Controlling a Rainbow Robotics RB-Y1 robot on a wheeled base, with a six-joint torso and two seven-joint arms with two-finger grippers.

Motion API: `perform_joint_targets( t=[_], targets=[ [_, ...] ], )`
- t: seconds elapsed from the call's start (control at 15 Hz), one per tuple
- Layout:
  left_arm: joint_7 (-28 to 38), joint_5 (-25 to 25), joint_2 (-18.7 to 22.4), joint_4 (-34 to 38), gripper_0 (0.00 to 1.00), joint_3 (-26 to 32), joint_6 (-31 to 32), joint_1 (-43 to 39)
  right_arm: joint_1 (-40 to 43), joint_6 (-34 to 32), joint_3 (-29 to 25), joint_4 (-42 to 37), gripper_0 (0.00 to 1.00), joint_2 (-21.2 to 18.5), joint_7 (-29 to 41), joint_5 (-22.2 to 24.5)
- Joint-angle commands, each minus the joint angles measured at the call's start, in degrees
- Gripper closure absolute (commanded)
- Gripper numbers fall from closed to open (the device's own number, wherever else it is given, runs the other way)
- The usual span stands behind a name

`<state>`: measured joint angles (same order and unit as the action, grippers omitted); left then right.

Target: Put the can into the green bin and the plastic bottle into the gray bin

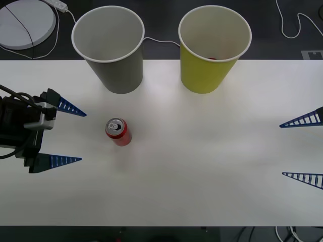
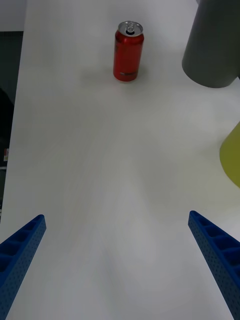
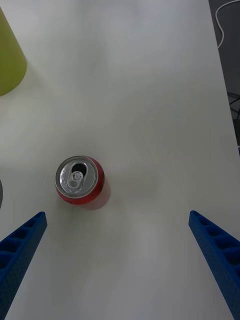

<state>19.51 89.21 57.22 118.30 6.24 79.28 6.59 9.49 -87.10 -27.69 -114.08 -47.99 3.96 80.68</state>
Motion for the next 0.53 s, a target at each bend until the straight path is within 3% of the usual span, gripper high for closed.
perform_joint_targets(
  t=[0.07,0.27,0.53],
  targets=[
    [0.0,0.0,0.0,0.0,0.0,0.0,0.0,0.0,0.0,0.0,0.0,0.0,0.0,0.0,0.0,0.0],
    [0.09,0.0,0.26,-0.18,0.0,-0.7,0.53,-0.62,0.0,0.0,0.0,0.0,0.0,0.0,0.0,0.0],
    [0.88,-2.37,3.69,-0.35,0.0,-0.79,0.09,-0.62,0.0,0.0,0.0,0.0,0.0,0.0,0.0,0.0]
  ],
)
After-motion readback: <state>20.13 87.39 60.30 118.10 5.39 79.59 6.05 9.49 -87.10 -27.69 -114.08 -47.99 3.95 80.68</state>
